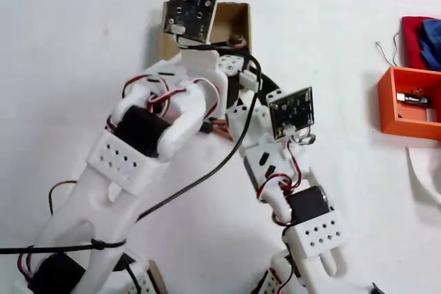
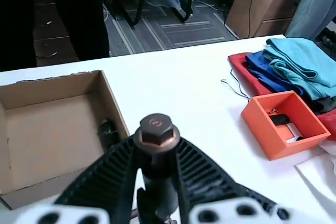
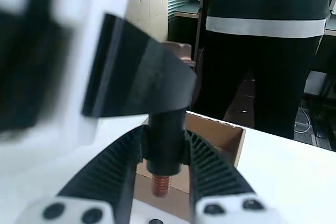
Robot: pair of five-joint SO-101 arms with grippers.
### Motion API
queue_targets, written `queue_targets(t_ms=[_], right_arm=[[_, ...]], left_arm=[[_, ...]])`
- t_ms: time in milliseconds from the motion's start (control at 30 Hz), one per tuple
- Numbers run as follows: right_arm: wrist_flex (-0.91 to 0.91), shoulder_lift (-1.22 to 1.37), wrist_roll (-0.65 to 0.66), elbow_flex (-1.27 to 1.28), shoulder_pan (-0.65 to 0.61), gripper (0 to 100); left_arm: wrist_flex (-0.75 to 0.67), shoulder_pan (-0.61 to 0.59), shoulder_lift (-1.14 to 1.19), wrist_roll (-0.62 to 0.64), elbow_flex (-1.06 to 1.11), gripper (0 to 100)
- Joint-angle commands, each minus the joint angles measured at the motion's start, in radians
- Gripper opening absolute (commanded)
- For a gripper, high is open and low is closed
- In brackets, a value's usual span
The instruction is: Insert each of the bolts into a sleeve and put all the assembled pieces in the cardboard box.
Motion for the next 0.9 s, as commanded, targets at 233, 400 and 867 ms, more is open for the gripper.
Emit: queue_targets(t_ms=[233, 400, 867], right_arm=[[-0.004, -0.039, 0.003, -0.063, -0.001, 2.2], [-0.004, -0.039, 0.003, -0.063, -0.001, 2.2], [-0.004, -0.039, 0.003, -0.063, -0.001, 2.2]], left_arm=[[0.132, 0.003, -0.015, -0.006, -0.012, 17], [0.173, 0.002, -0.015, -0.008, -0.117, 16], [0.285, -0.014, -0.015, -0.100, -0.328, 16]])
